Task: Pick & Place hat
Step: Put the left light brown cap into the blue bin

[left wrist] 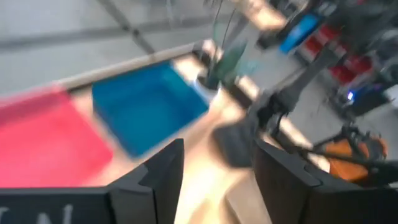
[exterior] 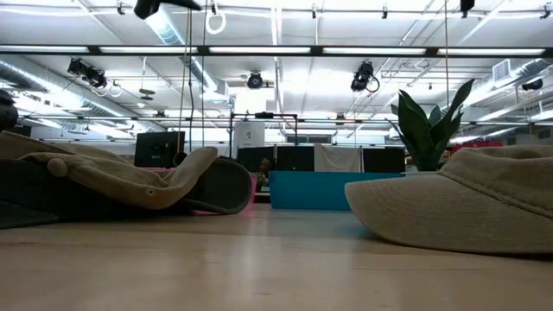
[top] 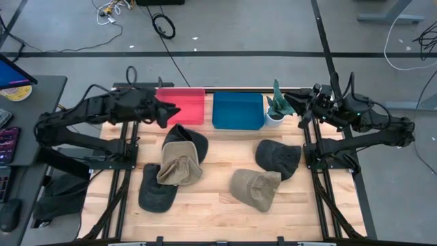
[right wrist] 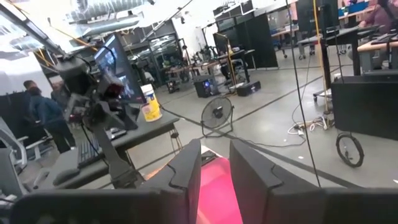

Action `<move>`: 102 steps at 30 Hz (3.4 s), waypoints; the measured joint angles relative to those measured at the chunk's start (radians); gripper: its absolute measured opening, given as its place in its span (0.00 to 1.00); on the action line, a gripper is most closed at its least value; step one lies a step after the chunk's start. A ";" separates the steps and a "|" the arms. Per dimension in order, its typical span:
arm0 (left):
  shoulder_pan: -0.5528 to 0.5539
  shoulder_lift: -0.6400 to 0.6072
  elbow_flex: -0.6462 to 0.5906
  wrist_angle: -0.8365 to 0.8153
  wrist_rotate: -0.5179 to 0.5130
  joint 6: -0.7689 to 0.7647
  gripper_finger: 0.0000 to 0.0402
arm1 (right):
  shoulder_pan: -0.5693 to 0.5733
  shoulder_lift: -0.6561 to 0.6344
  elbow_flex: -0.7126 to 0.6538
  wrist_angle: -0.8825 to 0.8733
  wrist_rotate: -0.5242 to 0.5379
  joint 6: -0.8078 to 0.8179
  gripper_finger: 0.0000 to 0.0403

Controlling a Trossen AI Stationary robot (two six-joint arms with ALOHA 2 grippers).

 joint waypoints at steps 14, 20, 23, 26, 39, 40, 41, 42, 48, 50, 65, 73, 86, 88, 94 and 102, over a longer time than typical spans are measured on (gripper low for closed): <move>0.126 0.197 0.011 -0.554 0.253 -0.225 0.64 | 0.000 0.037 0.000 -0.014 -0.010 0.025 0.22; 0.141 0.261 0.011 -0.571 0.318 -0.204 0.63 | 0.000 0.045 0.000 -0.019 -0.052 0.028 0.22; 0.147 0.282 0.005 -0.609 0.351 -0.204 0.63 | 0.000 0.049 0.000 -0.029 -0.052 0.049 0.22; 0.146 0.282 -0.046 -0.606 0.367 -0.219 0.63 | 0.000 0.051 0.000 -0.033 -0.052 0.051 0.22; 0.127 0.247 -0.344 -0.384 0.446 -0.283 0.63 | 0.000 0.052 0.000 -0.037 -0.052 0.048 0.22; 0.127 0.247 -0.361 -0.378 0.452 -0.286 0.63 | 0.000 0.052 0.000 -0.037 -0.052 0.048 0.22; 0.126 0.247 -0.378 -0.382 0.457 -0.287 0.63 | 0.000 0.052 0.000 -0.037 -0.052 0.048 0.22; 0.126 0.247 -0.395 -0.381 0.465 -0.287 0.63 | 0.000 0.052 0.000 -0.037 -0.052 0.048 0.22; 0.129 0.247 -0.498 -0.243 0.518 -0.290 0.63 | 0.000 0.054 0.000 -0.036 -0.052 0.040 0.22; 0.129 0.247 -0.518 -0.187 0.530 -0.290 0.63 | 0.000 0.055 0.000 -0.036 -0.052 0.039 0.22; 0.128 0.247 -0.524 -0.141 0.586 -0.272 0.10 | 0.000 0.066 0.000 -0.036 -0.052 0.039 0.22; 0.128 0.247 -0.455 -0.165 0.631 -0.229 0.04 | 0.000 0.071 0.000 -0.035 -0.052 0.040 0.22; 0.128 0.242 -0.042 -0.381 0.519 -0.076 0.03 | 0.000 0.071 0.000 -0.035 -0.052 0.042 0.22; 0.128 0.241 0.023 -0.408 0.460 -0.043 0.03 | 0.000 0.071 0.000 -0.035 -0.052 0.049 0.22; 0.128 0.222 0.183 -0.424 0.205 0.140 0.03 | 0.000 0.071 0.000 -0.017 -0.042 0.036 0.22; 0.116 0.195 0.255 -0.260 0.008 0.436 0.03 | 0.000 0.071 0.000 0.049 0.013 -0.098 0.22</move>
